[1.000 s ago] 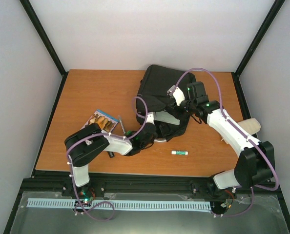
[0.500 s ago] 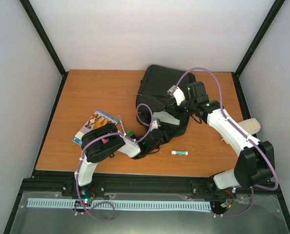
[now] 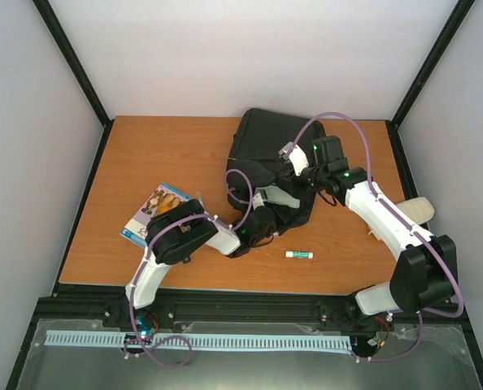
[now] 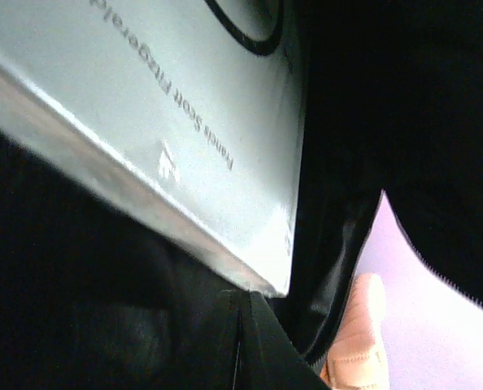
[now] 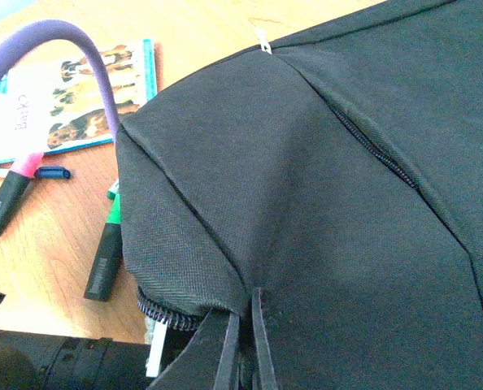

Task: Pack the student bag
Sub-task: Place the book in the student bag.

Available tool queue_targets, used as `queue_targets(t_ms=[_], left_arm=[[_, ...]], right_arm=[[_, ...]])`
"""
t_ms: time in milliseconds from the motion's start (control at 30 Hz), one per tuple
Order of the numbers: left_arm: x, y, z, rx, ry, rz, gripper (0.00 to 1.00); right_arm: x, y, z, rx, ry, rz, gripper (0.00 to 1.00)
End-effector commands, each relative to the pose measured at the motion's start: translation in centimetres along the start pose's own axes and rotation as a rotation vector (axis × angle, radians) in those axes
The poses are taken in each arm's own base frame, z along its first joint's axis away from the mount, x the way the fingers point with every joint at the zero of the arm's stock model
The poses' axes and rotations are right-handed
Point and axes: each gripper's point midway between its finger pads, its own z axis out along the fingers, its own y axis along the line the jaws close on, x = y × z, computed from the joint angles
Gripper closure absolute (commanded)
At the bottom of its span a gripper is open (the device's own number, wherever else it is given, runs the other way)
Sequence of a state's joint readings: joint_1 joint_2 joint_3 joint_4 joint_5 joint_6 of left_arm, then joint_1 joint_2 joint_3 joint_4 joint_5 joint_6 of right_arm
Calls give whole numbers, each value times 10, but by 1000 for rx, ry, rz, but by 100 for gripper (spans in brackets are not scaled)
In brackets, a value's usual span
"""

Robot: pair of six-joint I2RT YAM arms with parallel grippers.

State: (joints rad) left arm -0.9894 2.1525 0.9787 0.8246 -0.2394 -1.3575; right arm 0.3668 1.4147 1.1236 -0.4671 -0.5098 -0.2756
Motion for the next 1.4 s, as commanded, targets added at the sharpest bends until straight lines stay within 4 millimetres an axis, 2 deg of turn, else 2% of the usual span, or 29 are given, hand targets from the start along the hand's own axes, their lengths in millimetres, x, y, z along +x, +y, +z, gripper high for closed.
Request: queue_targets(t_ms=[0,367,500,633,800,967,1200,1367], left_arm=[[-25,13,18,-2,-57,-69,99],[-56,5,38,-4,-123,-50,99],[-56,5,40,2,-115,-49,99],[-50,-5,33,49,-72,-39,99],[-49,-21,10,74,-40,-8,99],[-27,-32,-12,81,52,27,99],[6,-10,-51,-3,225,53,99],[7,17,-93,-136,278,134,95]], right_arm=[[-21,12,-6,-62,-78,-32,97],[-18,11,-2,-66,-66,-28,97],[-17,9,-1,-62,-64,-27,97],[-15,7,0,-52,-57,-24,97],[-13,-1,2,-24,-47,-17,97],[-11,-8,3,1,-40,-9,97],[-10,-17,-1,36,-40,-7,97],[-6,-25,-2,73,-22,-34,97]])
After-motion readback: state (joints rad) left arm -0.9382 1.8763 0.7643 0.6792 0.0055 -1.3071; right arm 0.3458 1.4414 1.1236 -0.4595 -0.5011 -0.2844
